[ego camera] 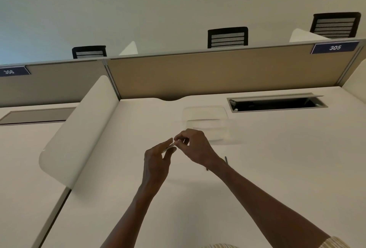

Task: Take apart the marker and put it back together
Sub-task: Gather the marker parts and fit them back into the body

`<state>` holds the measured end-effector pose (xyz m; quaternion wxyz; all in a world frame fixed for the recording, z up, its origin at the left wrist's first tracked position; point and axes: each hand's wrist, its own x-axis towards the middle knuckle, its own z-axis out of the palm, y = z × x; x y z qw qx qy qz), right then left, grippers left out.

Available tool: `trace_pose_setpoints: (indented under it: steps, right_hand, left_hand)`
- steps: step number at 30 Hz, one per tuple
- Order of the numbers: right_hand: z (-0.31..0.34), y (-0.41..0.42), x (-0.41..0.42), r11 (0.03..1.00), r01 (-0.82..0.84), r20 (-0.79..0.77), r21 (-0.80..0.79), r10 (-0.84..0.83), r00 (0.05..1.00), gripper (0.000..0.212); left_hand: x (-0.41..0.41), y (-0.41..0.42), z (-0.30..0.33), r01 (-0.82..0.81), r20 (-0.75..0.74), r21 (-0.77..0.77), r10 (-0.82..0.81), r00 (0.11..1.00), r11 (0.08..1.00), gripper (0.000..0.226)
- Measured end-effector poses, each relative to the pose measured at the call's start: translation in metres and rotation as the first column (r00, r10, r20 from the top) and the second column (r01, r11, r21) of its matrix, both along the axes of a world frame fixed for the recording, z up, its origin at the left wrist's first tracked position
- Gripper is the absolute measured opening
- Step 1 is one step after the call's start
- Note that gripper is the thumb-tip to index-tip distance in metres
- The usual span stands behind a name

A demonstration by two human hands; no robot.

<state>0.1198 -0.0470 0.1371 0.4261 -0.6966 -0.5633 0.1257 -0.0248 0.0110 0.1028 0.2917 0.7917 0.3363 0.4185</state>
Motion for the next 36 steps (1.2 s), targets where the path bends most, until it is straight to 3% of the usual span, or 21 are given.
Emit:
trace_pose_setpoints:
  steps: [7, 14, 19, 23, 28, 32, 36]
  right_hand:
    - [0.004, 0.000, -0.003, 1.000, -0.019, -0.031, 0.013, 0.019, 0.999, 0.012]
    - [-0.001, 0.000, 0.011, 0.998, -0.069, -0.216, -0.016, 0.064, 0.974, 0.036]
    - [-0.022, -0.006, 0.037, 0.993, 0.115, -0.280, -0.041, -0.122, 0.952, 0.011]
    - [-0.042, -0.018, 0.067, 0.941, 0.278, -0.153, -0.191, -0.309, 0.939, 0.011]
    - [-0.068, -0.032, 0.089, 0.824, 0.443, -0.005, -0.353, -0.475, 0.880, 0.025]
    - [-0.084, -0.042, 0.098, 0.743, 0.504, 0.159, -0.440, -0.488, 0.858, 0.026]
    - [-0.096, -0.048, 0.104, 0.659, 0.531, 0.253, -0.532, -0.475, 0.843, 0.045]
  left_hand:
    - [0.001, -0.002, -0.006, -0.021, 0.041, 0.063, 0.018, 0.999, 0.998, 0.027]
    - [0.005, -0.002, -0.011, -0.034, 0.143, -0.110, 0.050, 0.988, 0.993, 0.026]
    - [0.011, 0.001, -0.012, -0.072, 0.192, -0.293, 0.132, 0.973, 0.953, 0.024]
    - [0.017, 0.000, -0.010, -0.040, 0.242, -0.340, 0.129, 0.962, 0.939, 0.026]
    - [0.023, 0.000, -0.006, 0.023, 0.298, -0.347, 0.087, 0.951, 0.938, 0.045]
    - [0.028, -0.001, -0.004, 0.033, 0.303, -0.370, 0.087, 0.949, 0.928, 0.044]
    - [0.030, -0.003, -0.001, 0.050, 0.313, -0.405, 0.087, 0.946, 0.913, 0.032]
